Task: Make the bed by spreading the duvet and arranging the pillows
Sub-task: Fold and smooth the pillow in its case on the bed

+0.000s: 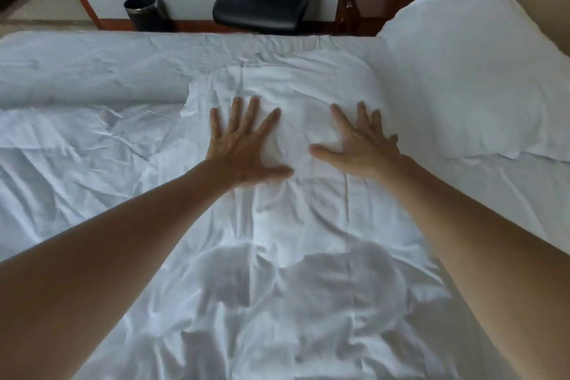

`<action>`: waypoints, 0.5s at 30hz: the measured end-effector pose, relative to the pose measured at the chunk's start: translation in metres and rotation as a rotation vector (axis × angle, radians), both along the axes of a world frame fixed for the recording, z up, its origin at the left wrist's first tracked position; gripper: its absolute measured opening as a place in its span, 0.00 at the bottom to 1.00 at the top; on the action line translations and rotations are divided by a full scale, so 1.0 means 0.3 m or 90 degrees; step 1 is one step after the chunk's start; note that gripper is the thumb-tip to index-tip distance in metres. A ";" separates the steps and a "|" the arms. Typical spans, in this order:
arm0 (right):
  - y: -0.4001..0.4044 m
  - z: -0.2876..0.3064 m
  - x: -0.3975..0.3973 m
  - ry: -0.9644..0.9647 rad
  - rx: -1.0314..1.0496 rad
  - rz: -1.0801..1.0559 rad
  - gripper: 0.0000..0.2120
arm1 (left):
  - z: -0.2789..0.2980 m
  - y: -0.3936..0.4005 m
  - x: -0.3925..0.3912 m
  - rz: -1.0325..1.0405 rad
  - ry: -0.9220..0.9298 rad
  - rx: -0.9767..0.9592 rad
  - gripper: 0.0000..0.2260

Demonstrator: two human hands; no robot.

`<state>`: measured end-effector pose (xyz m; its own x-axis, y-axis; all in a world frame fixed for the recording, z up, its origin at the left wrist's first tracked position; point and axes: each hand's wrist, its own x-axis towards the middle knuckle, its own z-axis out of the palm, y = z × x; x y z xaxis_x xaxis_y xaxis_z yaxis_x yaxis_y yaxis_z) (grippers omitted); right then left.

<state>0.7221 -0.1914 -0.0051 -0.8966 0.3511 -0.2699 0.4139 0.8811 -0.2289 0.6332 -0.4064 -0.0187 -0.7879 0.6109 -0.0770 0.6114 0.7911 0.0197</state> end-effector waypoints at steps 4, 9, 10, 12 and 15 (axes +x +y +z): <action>0.046 -0.001 -0.124 -0.029 -0.009 0.008 0.52 | 0.023 0.059 -0.124 -0.053 -0.030 0.038 0.52; 0.069 0.000 -0.289 0.049 -0.002 -0.043 0.37 | 0.027 0.176 -0.252 0.016 -0.007 0.132 0.33; 0.074 -0.003 -0.314 0.052 0.005 -0.051 0.37 | 0.017 0.192 -0.273 0.034 -0.014 0.128 0.33; 0.088 -0.030 -0.351 0.023 0.018 -0.049 0.39 | -0.024 0.206 -0.306 0.076 -0.036 0.096 0.36; 0.100 -0.112 -0.384 -0.076 0.016 0.003 0.48 | -0.132 0.183 -0.345 0.118 -0.078 0.008 0.42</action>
